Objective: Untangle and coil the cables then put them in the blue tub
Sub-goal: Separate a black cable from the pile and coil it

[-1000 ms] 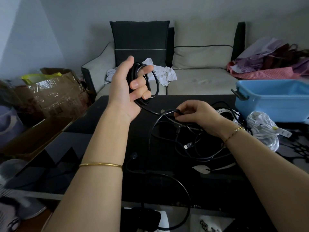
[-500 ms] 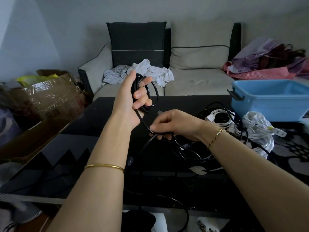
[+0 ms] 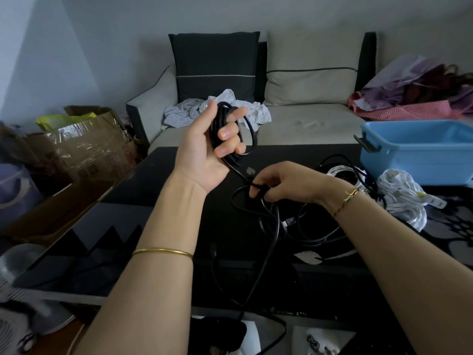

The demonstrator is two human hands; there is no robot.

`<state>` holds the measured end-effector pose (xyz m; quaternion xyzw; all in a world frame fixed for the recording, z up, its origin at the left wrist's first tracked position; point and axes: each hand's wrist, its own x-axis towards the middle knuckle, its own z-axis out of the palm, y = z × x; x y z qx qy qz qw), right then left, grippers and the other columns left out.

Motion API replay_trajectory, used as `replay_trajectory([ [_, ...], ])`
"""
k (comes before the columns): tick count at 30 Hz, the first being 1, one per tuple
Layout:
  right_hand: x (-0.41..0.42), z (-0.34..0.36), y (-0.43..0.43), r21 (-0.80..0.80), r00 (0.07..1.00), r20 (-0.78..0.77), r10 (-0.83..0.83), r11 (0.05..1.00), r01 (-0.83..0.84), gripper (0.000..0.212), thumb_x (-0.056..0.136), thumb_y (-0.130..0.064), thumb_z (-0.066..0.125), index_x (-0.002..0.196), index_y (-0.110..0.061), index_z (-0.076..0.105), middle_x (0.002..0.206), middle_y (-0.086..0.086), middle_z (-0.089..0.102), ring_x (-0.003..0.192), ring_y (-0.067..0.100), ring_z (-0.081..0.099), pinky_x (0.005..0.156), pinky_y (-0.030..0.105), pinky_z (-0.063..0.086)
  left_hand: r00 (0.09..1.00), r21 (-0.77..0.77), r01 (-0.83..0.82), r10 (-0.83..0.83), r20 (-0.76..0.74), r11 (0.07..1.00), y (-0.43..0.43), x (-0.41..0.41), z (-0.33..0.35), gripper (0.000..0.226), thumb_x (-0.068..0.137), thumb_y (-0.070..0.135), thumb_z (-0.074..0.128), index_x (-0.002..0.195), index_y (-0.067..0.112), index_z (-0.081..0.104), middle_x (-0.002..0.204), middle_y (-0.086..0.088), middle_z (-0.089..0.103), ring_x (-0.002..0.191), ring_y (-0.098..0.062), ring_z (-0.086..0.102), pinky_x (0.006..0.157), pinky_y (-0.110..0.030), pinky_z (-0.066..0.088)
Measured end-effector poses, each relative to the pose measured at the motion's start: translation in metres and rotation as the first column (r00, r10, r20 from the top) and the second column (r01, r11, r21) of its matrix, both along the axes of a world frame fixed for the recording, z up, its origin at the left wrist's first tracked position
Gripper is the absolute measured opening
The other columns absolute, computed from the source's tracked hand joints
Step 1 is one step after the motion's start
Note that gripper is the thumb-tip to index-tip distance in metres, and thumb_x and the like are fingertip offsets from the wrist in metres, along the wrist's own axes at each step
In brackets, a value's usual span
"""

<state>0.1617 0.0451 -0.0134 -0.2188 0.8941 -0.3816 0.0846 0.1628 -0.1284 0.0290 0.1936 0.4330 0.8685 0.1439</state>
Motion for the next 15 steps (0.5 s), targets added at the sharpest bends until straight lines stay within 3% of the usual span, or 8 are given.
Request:
replay_trajectory([
  [3,-0.009,-0.007,0.001,-0.124,0.992,-0.076,-0.099,0.988,0.089,0.038,0.08,0.015,0.057,0.099,-0.015,0.069,0.101,-0.001,0.07,0.088,0.006,0.063,0.078,0.017,0.05,1.0,0.0,0.017,-0.017,-0.018,1.0,0.0,0.003,0.009,0.049,0.101,0.04,0.031,0.109,-0.002,0.056,0.046,0.01,0.039,0.033,-0.004,0.027,0.048,-0.018,0.032],
  [7,-0.015,-0.012,0.006,-0.517,0.973,0.091,-0.213,0.825,0.229,0.026,0.088,0.012,0.053,0.089,-0.009,0.069,0.094,0.014,0.068,0.074,0.01,0.07,0.064,0.022,0.058,0.997,-0.054,0.028,-0.032,-0.068,0.998,0.0,0.008,0.022,0.05,0.1,0.04,0.031,0.106,-0.002,0.057,0.043,0.01,0.038,0.03,-0.004,0.026,0.044,-0.017,0.03],
  [9,-0.019,-0.016,0.015,-0.57,0.942,0.173,-0.286,0.751,0.333,0.028,0.088,0.015,0.05,0.082,-0.005,0.068,0.087,0.015,0.067,0.066,0.011,0.07,0.059,0.021,0.058,0.996,-0.098,0.017,-0.026,-0.086,0.995,0.001,0.011,0.026,0.05,0.1,0.04,0.031,0.103,-0.002,0.058,0.042,0.01,0.037,0.029,-0.004,0.025,0.041,-0.017,0.029],
  [12,-0.027,-0.03,0.035,-0.471,0.786,0.231,-0.574,0.641,0.606,0.037,0.087,0.02,0.038,0.069,-0.001,0.063,0.077,0.017,0.064,0.048,0.01,0.065,0.047,0.019,0.055,0.992,-0.145,0.019,-0.037,-0.122,0.989,-0.001,0.014,0.029,0.051,0.1,0.04,0.031,0.1,-0.002,0.06,0.041,0.011,0.035,0.028,-0.004,0.024,0.04,-0.018,0.027],
  [15,-0.028,-0.039,0.06,-0.416,0.56,0.384,-0.734,0.404,0.815,0.032,0.089,0.017,0.037,0.066,0.005,0.055,0.058,0.019,0.059,0.038,0.02,0.059,0.036,0.021,0.049,0.986,-0.132,0.02,-0.041,-0.16,0.991,-0.01,0.017,0.038,0.052,0.099,0.04,0.031,0.1,-0.003,0.061,0.04,0.011,0.035,0.027,-0.004,0.024,0.04,-0.017,0.024],
])
